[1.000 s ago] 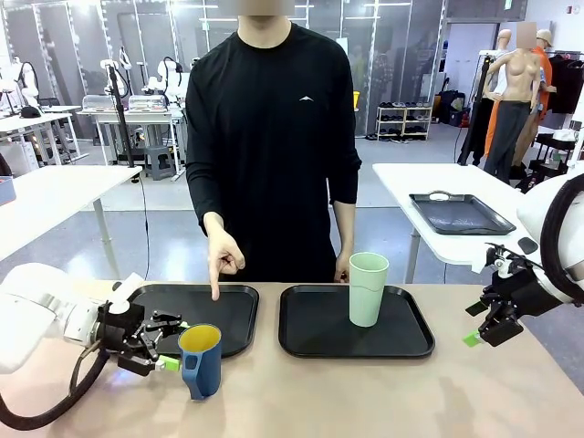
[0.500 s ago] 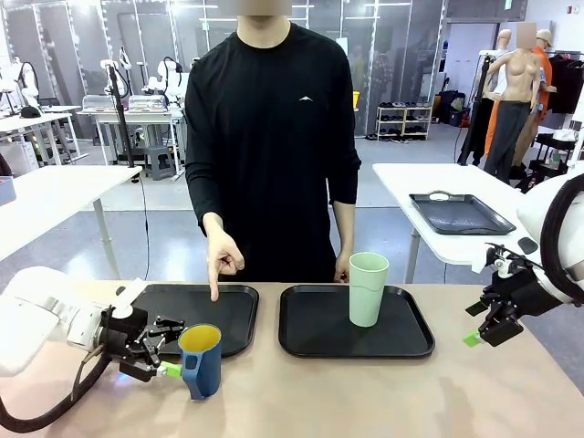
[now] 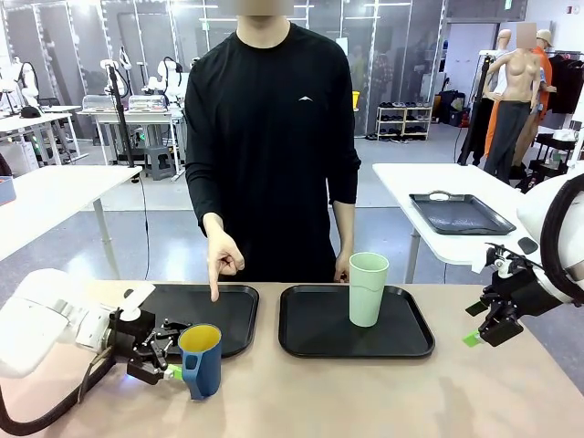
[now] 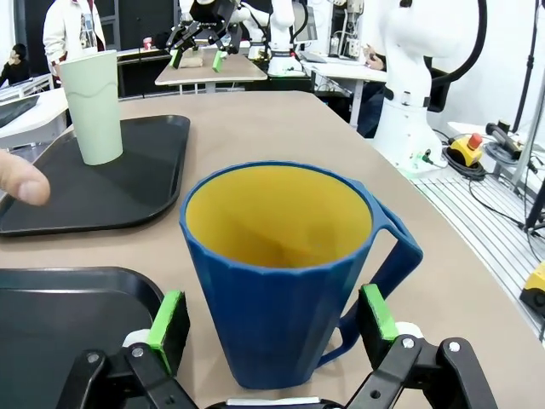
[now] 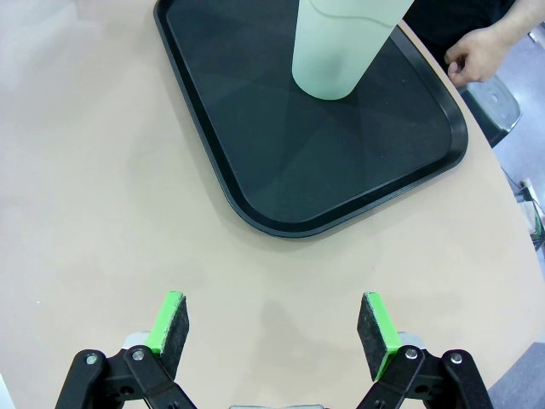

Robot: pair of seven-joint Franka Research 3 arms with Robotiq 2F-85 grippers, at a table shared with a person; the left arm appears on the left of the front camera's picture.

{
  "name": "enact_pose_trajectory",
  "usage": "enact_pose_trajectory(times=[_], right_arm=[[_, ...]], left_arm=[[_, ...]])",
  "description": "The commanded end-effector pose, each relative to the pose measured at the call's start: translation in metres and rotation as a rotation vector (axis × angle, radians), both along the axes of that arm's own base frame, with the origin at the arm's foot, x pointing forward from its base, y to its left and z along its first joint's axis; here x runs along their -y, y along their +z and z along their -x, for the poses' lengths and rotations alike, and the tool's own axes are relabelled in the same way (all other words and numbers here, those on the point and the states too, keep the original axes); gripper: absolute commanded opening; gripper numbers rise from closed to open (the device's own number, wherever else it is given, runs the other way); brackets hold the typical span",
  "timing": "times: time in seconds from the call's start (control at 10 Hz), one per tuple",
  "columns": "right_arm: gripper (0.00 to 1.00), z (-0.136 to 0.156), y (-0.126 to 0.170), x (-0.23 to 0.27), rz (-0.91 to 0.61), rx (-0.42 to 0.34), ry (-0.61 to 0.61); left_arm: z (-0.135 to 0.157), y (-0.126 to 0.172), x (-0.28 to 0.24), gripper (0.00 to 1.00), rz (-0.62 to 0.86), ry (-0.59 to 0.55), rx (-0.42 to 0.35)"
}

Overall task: Sort and store the cups by type.
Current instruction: Pick up the Handle plastic cup and place it into the empty Flat Tray.

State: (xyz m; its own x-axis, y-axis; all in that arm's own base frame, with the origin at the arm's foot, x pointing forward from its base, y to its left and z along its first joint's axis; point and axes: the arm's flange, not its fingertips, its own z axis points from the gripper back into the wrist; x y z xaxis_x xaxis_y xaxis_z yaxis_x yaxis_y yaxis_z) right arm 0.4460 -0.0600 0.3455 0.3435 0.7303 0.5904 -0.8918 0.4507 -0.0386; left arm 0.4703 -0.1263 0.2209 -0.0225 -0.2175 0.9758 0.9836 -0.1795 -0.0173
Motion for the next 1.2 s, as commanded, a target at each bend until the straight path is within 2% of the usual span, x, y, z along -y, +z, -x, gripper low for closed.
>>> enact_pose_trajectory(times=[0.0, 0.7, 0.8, 0.9, 1.0, 1.1], right_arm=[[1.00, -0.001, -0.002, 0.000, -0.005, 0.007, 0.004], [1.00, -0.001, -0.002, 0.000, -0.005, 0.007, 0.004], [1.00, -0.001, -0.002, 0.000, -0.005, 0.007, 0.004], [1.00, -0.001, -0.002, 0.000, -0.005, 0.007, 0.004], [1.00, -0.001, -0.002, 0.000, -0.005, 0.007, 0.004], [1.00, -0.001, -0.002, 0.000, -0.005, 0.007, 0.004]], left_arm=[[-0.005, -0.009, 0.013, 1.00, 0.029, 0.001, 0.018], [-0.007, -0.016, 0.032, 1.00, 0.103, -0.052, 0.002], [-0.007, -0.017, 0.032, 0.83, 0.112, -0.074, 0.017], [-0.007, -0.016, 0.031, 0.80, 0.124, -0.074, 0.014], [-0.008, -0.016, 0.030, 0.63, 0.124, -0.070, 0.003], [-0.008, -0.016, 0.030, 0.60, 0.111, -0.074, -0.005]])
